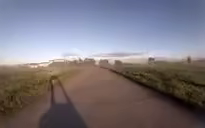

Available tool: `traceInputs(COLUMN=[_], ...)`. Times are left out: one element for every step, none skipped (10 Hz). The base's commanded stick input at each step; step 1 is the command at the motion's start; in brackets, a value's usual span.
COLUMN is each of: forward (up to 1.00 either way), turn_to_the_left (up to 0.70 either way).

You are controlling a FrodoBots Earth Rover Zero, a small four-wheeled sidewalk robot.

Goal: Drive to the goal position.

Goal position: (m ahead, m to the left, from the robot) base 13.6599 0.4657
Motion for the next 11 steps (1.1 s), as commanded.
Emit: traceInputs(forward=[0.70,0.70,0.70,0.70,0.70,0.70,0.70,0.70,0.70,0.70,0.70], turn_to_the_left=[0.00,0.00,0.00,0.00,0.00,0.00,0.00,0.00,0.00,0.00,0.00])
